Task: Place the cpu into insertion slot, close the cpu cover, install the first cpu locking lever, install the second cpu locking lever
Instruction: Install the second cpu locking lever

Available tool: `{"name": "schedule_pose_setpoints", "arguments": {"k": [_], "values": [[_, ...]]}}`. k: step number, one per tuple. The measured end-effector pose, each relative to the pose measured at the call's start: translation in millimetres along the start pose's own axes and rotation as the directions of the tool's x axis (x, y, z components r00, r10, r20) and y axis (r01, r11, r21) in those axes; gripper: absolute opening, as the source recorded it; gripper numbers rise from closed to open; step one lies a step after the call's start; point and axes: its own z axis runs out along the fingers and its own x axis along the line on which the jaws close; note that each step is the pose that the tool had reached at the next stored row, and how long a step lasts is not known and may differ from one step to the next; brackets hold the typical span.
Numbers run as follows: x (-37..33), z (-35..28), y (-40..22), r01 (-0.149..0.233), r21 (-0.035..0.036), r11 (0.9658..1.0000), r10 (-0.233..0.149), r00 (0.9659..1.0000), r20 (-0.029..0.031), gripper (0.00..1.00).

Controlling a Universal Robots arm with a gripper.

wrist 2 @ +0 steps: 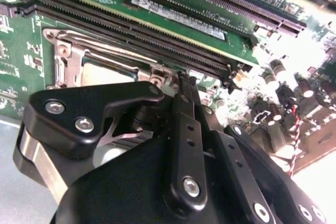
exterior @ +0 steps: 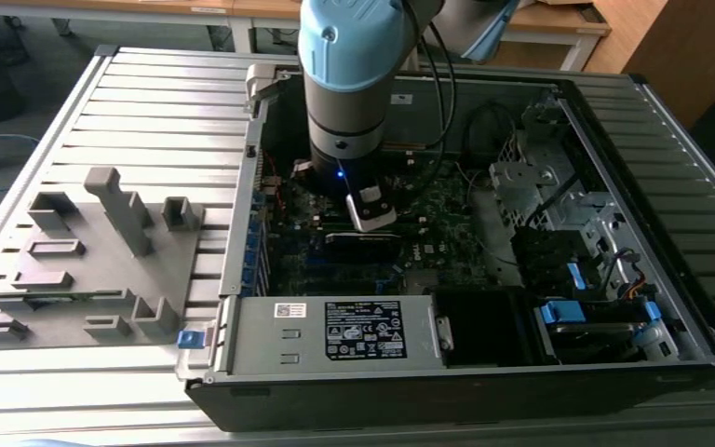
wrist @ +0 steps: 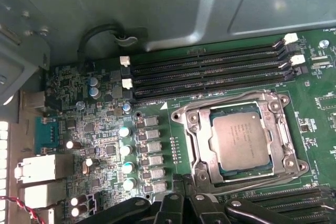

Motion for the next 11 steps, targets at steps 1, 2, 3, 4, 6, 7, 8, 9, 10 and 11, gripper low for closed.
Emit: {"name": "schedule_pose_setpoints", "arguments": {"k": [1, 2, 3, 4, 6, 7, 8, 9, 10, 11], "values": [[0.0, -1.9, 0.5, 0.000, 0.0002, 1.0000, 0.000, 1.0000, 0.0000, 0.11], [0.0, -3.8, 1.0, 0.000, 0.0003, 1.0000, 0.000, 1.0000, -0.0001, 0.11], [0.1, -5.8, 1.5, 0.000, 0.0003, 1.0000, 0.000, 1.0000, -0.0001, 0.11], [0.1, -8.0, 2.1, 0.000, 0.0003, 1.0000, 0.000, 1.0000, -0.0001, 0.11], [0.1, -12.7, 3.3, 0.000, 0.0002, 1.0000, 0.000, 1.0000, -0.0001, 0.11], [0.1, -15.0, 3.9, 0.000, 0.0004, 1.0000, 0.000, 1.0000, -0.0002, 0.11], [0.1, -17.3, 4.5, 0.000, 0.0004, 1.0000, 0.000, 1.0000, -0.0002, 0.11], [0.1, -19.5, 5.1, 0.000, 0.0003, 1.0000, 0.000, 1.0000, -0.0001, 0.11], [0.1, -21.6, 5.7, 0.000, 0.0002, 1.0000, 0.000, 1.0000, -0.0001, 0.11], [0.2, -23.6, 6.2, 0.000, 0.0002, 1.0000, 0.000, 1.0000, -0.0001, 0.11]]}}
